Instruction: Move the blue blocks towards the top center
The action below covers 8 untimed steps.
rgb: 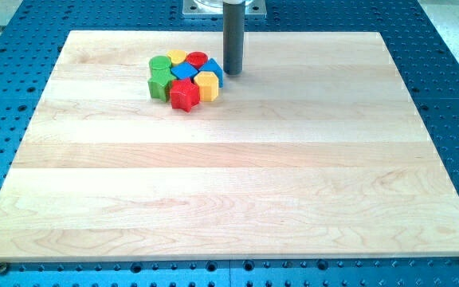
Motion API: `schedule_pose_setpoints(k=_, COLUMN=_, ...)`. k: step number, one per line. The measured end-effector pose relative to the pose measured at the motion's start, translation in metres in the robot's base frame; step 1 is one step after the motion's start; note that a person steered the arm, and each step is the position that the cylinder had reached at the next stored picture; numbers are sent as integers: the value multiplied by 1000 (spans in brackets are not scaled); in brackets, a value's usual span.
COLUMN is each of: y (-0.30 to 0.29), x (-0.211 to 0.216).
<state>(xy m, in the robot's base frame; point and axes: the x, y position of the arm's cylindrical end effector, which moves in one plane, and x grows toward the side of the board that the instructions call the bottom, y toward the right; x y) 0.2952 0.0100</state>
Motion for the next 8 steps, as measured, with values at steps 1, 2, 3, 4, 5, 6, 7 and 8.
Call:
schedule_pose_setpoints(k=1, y=-6, x=6)
schedule_pose_setpoints(k=2, y=-21, x=4)
schedule_pose_setpoints(k=3, y=-31, x=-7)
schedule_pose_setpoints(k=4, y=-49, x=0)
schedule_pose_setpoints(k=5, y=-70, x=1)
schedule_pose_setpoints(k=6, y=-84, x=2)
schedule_pose_setpoints(k=7, y=-99, x=20)
schedule_pose_setpoints(k=8, y=-99, x=40)
